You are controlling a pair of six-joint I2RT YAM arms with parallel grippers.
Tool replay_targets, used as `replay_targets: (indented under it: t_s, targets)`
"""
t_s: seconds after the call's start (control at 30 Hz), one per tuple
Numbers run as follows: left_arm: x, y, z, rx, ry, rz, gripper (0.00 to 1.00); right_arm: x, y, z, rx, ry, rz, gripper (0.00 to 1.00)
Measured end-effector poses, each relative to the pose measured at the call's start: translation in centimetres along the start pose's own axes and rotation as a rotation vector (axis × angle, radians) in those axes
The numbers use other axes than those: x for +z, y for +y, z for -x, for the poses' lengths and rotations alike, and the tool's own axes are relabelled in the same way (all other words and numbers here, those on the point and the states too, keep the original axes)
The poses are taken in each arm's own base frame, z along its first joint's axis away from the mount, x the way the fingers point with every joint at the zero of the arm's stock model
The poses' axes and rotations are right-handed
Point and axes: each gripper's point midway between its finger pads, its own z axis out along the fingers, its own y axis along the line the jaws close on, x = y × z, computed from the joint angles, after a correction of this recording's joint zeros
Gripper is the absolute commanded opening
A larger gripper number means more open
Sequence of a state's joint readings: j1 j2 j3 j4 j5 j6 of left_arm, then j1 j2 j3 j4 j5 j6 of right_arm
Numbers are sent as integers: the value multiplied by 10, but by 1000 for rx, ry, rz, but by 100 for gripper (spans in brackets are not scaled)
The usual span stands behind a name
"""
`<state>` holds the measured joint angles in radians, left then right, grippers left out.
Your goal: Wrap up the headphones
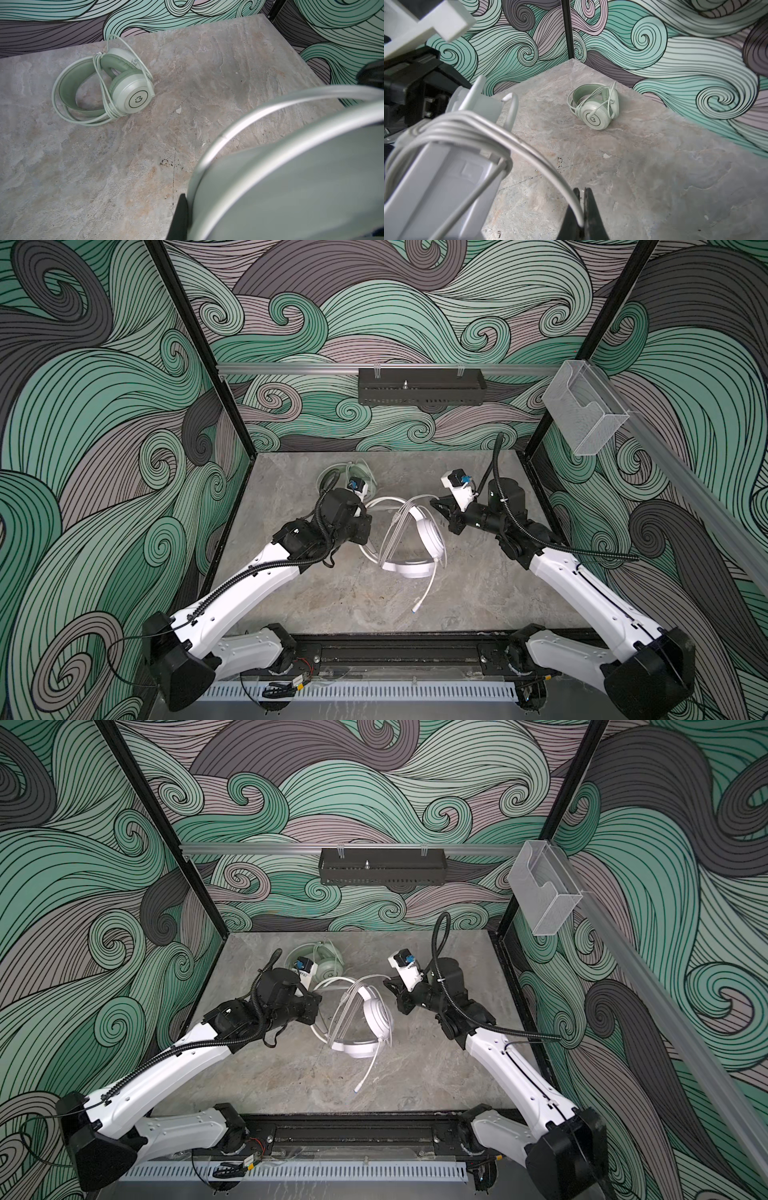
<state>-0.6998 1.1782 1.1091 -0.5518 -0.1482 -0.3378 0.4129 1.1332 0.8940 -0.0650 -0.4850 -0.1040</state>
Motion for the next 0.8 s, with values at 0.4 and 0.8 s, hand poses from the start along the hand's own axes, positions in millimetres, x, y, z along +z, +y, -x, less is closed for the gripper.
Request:
replay_targets:
  t_s: [0.4,0.8]
  targets:
    - [53,2,-10,-215,111,4,0,21,-6,-33,283,-92,75,0]
    - [87,-7,-9,-325,148,-22,0,25,-11,-58,417,-158,105,0]
